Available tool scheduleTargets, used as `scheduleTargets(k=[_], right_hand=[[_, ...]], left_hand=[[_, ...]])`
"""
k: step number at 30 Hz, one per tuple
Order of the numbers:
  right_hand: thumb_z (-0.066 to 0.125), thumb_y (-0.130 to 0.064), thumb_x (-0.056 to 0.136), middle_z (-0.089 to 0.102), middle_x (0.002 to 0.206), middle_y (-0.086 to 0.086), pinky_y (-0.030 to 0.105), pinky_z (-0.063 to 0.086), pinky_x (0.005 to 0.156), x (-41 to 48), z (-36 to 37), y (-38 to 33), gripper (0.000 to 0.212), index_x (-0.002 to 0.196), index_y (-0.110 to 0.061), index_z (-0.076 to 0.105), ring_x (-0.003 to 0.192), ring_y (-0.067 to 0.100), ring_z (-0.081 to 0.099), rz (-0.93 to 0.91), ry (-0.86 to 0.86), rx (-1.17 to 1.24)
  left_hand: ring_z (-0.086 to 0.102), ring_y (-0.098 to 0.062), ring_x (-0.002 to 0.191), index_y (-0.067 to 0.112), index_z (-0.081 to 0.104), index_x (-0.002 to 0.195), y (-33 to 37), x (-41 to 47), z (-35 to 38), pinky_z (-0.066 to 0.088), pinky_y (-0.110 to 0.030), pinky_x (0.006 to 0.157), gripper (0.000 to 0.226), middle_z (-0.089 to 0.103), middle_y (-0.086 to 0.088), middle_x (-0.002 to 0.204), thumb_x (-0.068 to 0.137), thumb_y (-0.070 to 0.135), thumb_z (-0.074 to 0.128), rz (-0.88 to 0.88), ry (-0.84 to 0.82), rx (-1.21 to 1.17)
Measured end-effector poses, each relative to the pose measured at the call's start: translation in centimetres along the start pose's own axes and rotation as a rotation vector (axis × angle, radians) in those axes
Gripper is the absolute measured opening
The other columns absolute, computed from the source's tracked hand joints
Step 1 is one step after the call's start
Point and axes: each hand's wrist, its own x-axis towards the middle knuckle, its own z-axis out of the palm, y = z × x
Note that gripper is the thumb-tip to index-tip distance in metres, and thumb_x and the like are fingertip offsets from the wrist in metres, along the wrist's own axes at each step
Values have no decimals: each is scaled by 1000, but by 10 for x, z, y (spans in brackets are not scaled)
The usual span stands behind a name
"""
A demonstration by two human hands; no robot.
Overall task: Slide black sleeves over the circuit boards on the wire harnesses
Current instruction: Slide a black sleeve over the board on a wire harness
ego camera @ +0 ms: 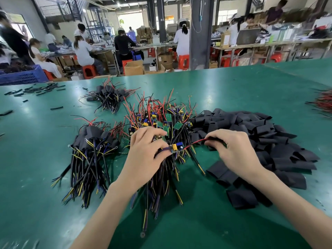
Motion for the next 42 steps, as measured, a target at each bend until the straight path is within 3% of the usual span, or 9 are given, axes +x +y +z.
scheduleTargets(k=[3,6,10,12,15,19,25,35,42], right_hand=[[72,-15,80,68,83,-3,41,49,73,0,0,2,12,92,-14,70,77,23,62,-20,-74,-59],[73,-25,79,68,92,5,42,47,77,1,0,3,34,108,-9,67,87,29,61,-96,-164,-200],[76,-25,76,65,77,10,48,50,68,-2,-1,1,48,114,0,63,71,32,60,-200,-228,-320],[74,-23,78,65,78,11,47,49,74,-2,0,4,45,115,-1,61,72,33,59,-190,-237,-310],[68,-27,84,65,101,6,36,40,89,-3,2,9,36,112,-9,55,92,26,60,-92,-264,-220],[66,-26,85,60,98,3,35,43,86,-4,4,13,31,111,-14,55,92,23,56,-51,-290,-174],[70,-14,82,61,117,-1,33,43,96,-5,8,7,39,120,-12,60,107,16,56,-122,-294,-56],[73,-21,80,63,105,-1,38,48,86,-7,12,-4,35,113,-12,65,92,21,60,-136,-263,-19],[76,-21,77,62,91,-9,22,47,77,-6,12,-6,32,108,-15,68,74,4,55,-18,-236,119]], left_hand=[[34,-14,116,11,68,75,2,2,-2,15,-13,102,12,54,3,117,77,19,76,-20,-25,-117],[31,-5,115,12,65,78,4,1,0,19,-11,99,9,45,8,122,81,18,72,-51,-122,-220],[20,12,118,18,62,77,7,-2,3,14,-5,97,11,40,11,126,81,19,72,-2,-193,-225],[19,9,120,18,62,78,7,-2,3,16,-13,100,12,38,12,129,80,22,73,11,-224,-213],[20,3,124,20,62,79,12,-4,3,20,-27,102,15,38,13,130,82,31,70,-16,-242,-219],[31,-11,121,12,64,74,17,-4,5,26,-36,102,23,49,3,124,90,28,61,-25,-129,-157],[28,-4,112,7,62,75,19,-4,9,17,-13,100,22,51,-1,117,90,24,60,-65,-20,-141],[36,-12,113,8,58,76,24,-3,12,19,-11,99,31,47,1,116,90,34,49,-94,27,-159],[35,-8,110,8,58,76,21,-4,15,17,-5,96,18,42,8,115,89,19,61,-99,-2,-160]])
